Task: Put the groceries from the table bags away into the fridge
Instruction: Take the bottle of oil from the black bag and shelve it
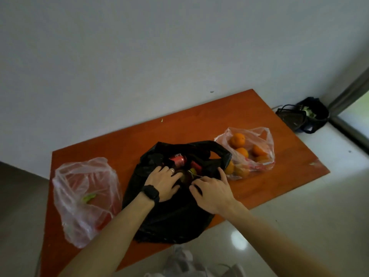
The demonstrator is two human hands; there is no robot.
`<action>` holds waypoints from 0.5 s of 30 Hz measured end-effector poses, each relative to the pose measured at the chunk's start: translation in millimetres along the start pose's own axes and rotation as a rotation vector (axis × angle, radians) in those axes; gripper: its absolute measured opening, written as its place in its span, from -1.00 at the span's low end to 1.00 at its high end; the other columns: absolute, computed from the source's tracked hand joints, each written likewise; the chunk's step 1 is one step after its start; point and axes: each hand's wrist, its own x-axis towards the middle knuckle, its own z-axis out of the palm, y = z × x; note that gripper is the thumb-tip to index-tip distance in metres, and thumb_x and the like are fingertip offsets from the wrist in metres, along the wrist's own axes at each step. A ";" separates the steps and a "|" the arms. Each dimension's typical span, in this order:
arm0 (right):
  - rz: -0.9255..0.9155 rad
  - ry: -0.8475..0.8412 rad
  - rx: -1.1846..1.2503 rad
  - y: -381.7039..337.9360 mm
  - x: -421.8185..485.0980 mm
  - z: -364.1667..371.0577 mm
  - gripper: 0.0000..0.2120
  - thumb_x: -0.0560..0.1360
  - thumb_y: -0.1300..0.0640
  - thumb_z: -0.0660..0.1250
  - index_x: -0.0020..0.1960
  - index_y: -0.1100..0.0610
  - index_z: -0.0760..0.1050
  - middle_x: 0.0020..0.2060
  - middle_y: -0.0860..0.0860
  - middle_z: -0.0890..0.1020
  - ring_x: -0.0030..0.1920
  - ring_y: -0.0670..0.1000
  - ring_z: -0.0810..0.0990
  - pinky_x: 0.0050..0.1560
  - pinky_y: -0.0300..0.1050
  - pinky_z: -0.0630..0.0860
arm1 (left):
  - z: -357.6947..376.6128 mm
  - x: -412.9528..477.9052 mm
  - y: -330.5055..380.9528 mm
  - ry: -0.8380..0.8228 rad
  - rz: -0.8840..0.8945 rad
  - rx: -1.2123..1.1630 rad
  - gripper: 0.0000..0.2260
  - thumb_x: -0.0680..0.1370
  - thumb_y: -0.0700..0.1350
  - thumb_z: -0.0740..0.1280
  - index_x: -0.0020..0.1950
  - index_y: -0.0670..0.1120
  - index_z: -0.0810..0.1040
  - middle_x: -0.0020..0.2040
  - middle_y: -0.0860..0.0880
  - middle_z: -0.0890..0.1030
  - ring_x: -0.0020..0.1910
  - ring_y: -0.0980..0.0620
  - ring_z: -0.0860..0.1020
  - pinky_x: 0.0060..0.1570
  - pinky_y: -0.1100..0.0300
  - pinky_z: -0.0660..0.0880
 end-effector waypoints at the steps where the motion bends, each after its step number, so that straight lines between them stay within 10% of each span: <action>1: 0.037 -0.020 -0.026 3.8 2.9 4.1 -0.50 0.61 -0.29 -0.04 0.32 -0.12 0.50 0.27 -0.09 0.58 0.25 0.00 0.56 0.54 0.19 -0.06 | 6.9 -11.5 -12.8 0.000 -0.007 0.023 -0.57 0.66 0.15 0.09 0.48 0.03 0.34 0.33 -0.07 0.50 0.30 -0.11 0.42 0.26 0.00 0.34; 5: 0.198 -0.080 -0.054 22.6 2.3 25.6 -0.29 0.51 -0.37 0.20 0.52 -0.03 0.21 0.44 0.06 0.28 0.18 0.17 0.58 0.26 0.11 0.45 | 47.9 -66.5 -62.0 0.020 -0.019 0.010 -0.61 0.60 0.19 0.11 0.18 0.04 0.63 0.03 -0.06 0.59 0.04 -0.10 0.51 0.02 0.03 0.42; 9: 0.232 -0.191 0.005 18.5 -13.6 56.7 -0.31 0.44 -0.33 0.30 0.43 0.00 0.24 0.37 0.06 0.29 0.21 0.18 0.53 0.21 0.13 0.46 | 82.0 -107.6 -63.2 0.155 0.013 0.014 -0.64 0.48 0.22 0.24 -0.31 0.05 0.69 -0.24 0.00 0.54 -0.21 -0.03 0.47 -0.20 0.10 0.40; 15: 0.266 -0.170 0.152 34.0 -38.2 77.5 -0.21 0.43 -0.45 0.26 0.46 0.02 0.24 0.37 -0.02 0.27 0.24 0.13 0.50 0.22 0.07 0.46 | 90.3 -132.7 -31.9 0.119 -0.166 -0.115 -0.31 0.64 0.28 -0.06 -0.46 0.02 0.62 -0.34 0.05 0.51 -0.24 0.00 0.45 -0.18 0.08 0.35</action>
